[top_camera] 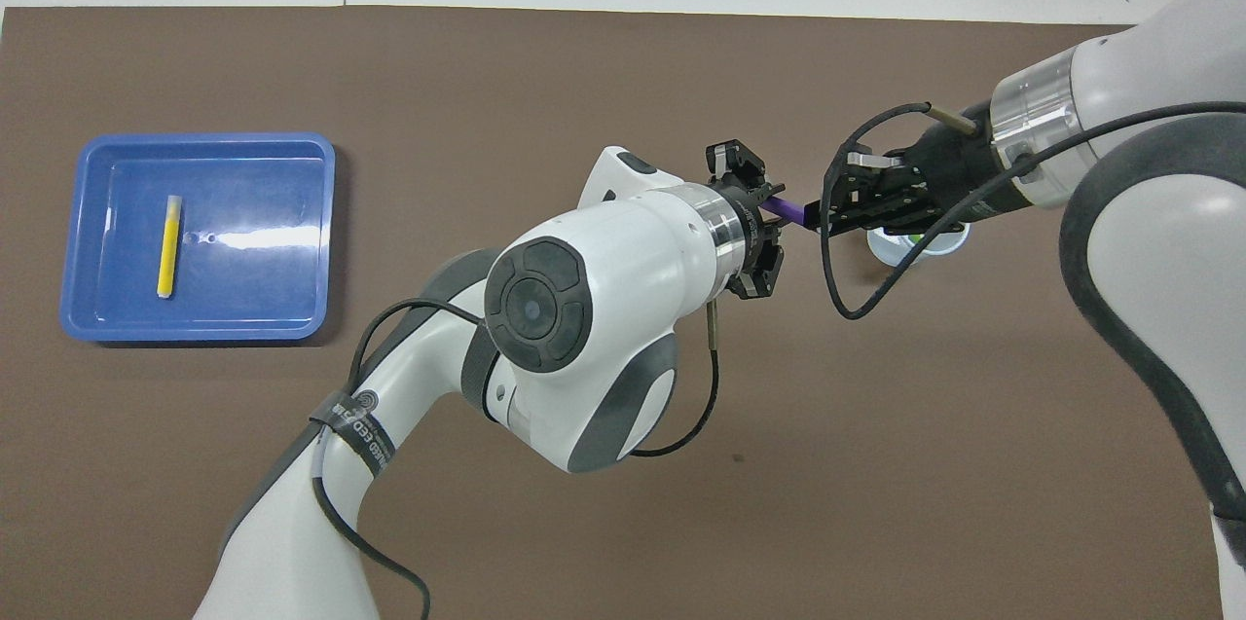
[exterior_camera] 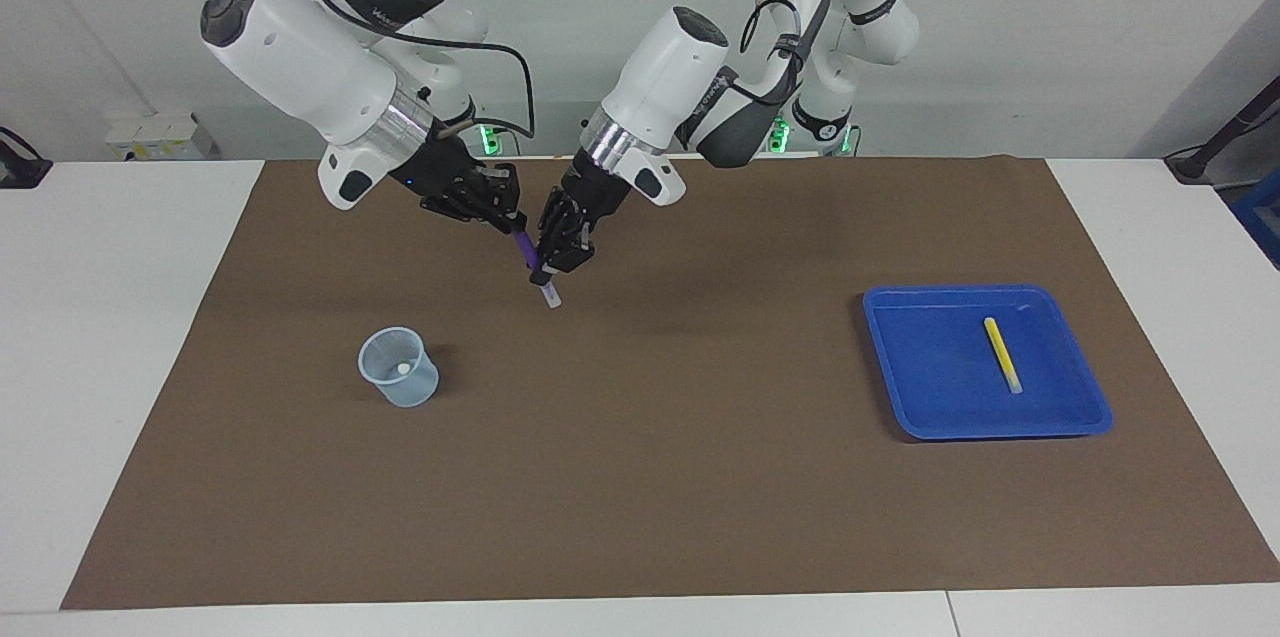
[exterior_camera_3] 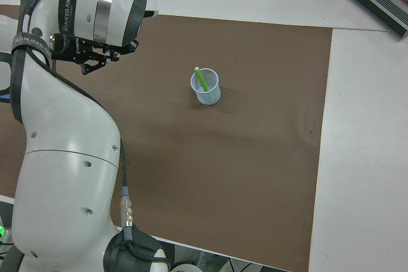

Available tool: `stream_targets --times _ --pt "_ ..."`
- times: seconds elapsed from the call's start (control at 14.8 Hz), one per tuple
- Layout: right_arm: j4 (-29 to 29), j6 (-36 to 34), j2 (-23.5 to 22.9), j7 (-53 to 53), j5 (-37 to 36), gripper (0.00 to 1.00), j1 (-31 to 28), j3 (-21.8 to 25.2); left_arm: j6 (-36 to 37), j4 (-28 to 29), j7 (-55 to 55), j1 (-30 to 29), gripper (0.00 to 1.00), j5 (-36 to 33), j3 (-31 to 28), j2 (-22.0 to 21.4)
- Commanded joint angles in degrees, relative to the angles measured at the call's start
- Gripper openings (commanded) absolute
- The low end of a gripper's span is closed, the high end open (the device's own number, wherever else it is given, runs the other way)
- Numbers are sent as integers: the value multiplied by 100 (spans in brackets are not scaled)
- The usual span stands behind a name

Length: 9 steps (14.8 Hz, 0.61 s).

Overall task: Right arm passes pens to left for tray arrangement
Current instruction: 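Close the left gripper on the purple pen held by the right gripper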

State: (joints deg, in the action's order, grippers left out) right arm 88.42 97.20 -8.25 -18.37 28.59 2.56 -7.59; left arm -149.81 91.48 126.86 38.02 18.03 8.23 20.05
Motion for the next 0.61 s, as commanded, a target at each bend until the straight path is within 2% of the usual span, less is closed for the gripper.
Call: stream_targets --times 0.0,0.07,0.27,0.34,0.41,0.47,0.54 --pt "53 45 16 -26 138 4 -28 -15 250 -95 -30 -67 6 -63 30 -72" --pt "53 54 16 -18 138 4 -28 -15 328 -122 -21 -67 0 -71 21 -63" --pt "53 54 25 -26 129 4 -28 -23 382 -263 -21 -67 0 -71 -6 -54" --pt "53 54 25 -52 129 11 -28 -23 382 -271 -21 -67 0 -72 -14 -63" --pt "53 54 25 -79 121 40 -28 -15 382 -271 -13 -67 0 -72 -14 -54" --pt "53 63 25 -88 112 76 -28 -15 365 -271 -21 -50 0 -80 -14 -54" --pt "44 54 16 -53 51 100 -28 -15 356 -271 -30 -41 0 -89 -23 -63"
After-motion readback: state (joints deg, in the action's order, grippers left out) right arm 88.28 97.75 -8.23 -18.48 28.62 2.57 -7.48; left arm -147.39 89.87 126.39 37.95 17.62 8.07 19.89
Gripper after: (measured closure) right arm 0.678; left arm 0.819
